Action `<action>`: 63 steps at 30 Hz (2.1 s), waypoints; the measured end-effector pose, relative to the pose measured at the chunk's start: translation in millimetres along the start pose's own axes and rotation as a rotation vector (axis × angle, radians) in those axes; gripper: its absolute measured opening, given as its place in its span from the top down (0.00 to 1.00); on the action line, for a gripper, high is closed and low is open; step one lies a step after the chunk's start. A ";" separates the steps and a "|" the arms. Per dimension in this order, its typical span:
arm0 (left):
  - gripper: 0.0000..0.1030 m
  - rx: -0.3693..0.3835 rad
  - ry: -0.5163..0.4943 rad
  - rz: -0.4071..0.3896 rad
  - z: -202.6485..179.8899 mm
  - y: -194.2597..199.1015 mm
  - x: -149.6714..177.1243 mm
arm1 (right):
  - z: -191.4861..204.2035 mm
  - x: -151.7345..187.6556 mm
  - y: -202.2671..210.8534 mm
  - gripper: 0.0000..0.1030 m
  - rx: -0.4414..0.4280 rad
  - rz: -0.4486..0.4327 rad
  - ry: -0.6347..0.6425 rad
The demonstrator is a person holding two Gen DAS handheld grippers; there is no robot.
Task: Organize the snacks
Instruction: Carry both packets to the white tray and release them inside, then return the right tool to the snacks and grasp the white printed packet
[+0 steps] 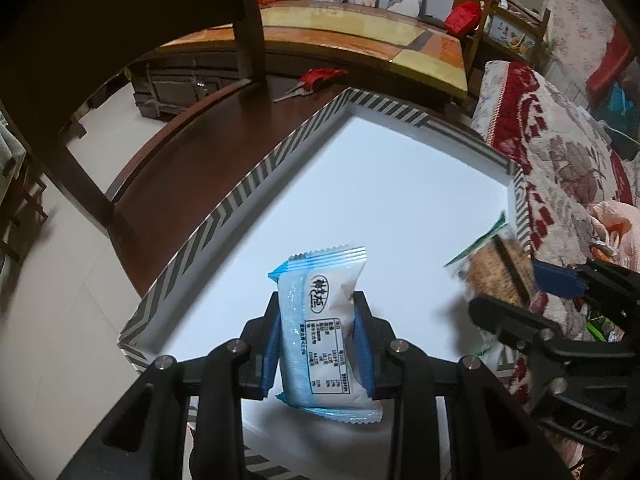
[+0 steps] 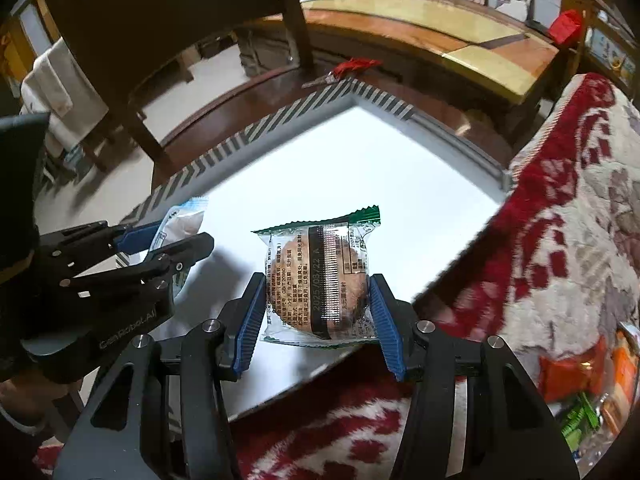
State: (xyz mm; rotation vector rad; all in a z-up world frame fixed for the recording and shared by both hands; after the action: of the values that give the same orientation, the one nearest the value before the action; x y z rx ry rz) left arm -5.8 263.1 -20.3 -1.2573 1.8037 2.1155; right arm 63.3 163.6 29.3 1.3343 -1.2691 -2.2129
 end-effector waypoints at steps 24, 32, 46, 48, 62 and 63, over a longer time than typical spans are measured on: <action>0.24 -0.037 0.039 -0.004 9.3 2.5 9.8 | 8.8 8.8 3.5 0.51 -0.020 -0.006 -0.021; 0.15 -0.014 -0.003 -0.077 -13.0 34.8 0.9 | -7.4 23.9 42.0 0.49 0.003 -0.064 -0.077; 0.13 0.119 -0.136 -0.107 -102.9 64.7 10.0 | -80.7 80.8 112.9 0.40 0.148 -0.117 -0.233; 0.13 0.137 -0.154 -0.104 -116.2 66.4 13.8 | -94.3 93.1 122.7 0.40 0.173 -0.121 -0.264; 0.13 0.260 -0.282 -0.038 -201.7 63.9 49.8 | -180.9 188.0 166.9 0.39 0.328 -0.095 -0.452; 0.13 0.265 -0.287 -0.036 -205.7 63.7 51.3 | -185.9 193.6 168.5 0.39 0.334 -0.093 -0.464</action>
State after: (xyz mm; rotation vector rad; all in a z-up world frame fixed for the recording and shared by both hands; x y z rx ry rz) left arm 31.9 46.4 4.9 -0.8677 1.8408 1.8482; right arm 75.5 -152.6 12.0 1.0223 -1.8397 -2.5572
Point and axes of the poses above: each gripper's, at about its wrist camera, not at the fingertips, and y roughly against the way its jaws point, z to its left, x to its underside, the point moved 7 cm from there along -y, roughly the way its jaws point, and after that the axes turned 9 degrees about -z, right-handed, at the moved point
